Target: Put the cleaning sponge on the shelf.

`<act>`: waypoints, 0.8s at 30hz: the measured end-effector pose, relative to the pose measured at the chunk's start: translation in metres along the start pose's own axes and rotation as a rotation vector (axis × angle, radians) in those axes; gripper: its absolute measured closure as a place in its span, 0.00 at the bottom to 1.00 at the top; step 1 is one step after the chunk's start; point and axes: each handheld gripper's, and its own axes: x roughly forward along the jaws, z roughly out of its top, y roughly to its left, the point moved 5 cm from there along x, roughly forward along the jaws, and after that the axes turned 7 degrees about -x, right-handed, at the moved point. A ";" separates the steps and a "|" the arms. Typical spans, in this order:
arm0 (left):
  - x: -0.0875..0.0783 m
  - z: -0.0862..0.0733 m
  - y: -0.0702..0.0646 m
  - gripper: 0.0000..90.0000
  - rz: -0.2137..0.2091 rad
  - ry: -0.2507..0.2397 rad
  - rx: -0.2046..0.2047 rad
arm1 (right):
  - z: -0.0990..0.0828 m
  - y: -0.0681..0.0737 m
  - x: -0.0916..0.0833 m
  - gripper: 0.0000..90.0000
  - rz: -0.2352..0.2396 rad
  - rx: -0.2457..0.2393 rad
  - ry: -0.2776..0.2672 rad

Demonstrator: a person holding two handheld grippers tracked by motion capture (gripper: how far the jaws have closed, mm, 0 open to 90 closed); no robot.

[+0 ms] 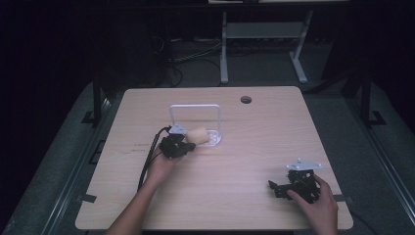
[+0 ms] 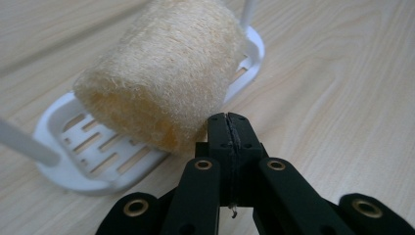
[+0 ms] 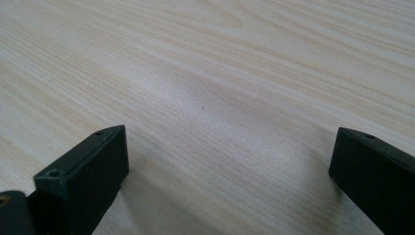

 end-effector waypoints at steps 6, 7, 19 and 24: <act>-0.004 -0.001 0.010 0.99 0.024 -0.009 -0.017 | 0.000 0.000 0.000 0.01 0.000 0.000 0.000; -0.005 -0.002 0.012 0.99 0.029 -0.005 -0.017 | 0.000 0.000 0.000 0.01 0.000 0.000 0.000; -0.008 -0.004 0.025 0.99 0.065 -0.018 -0.032 | 0.000 0.000 0.000 0.01 0.000 0.000 0.000; -0.009 -0.003 0.025 0.99 0.063 -0.020 -0.030 | 0.000 0.000 0.000 0.01 0.000 0.000 0.000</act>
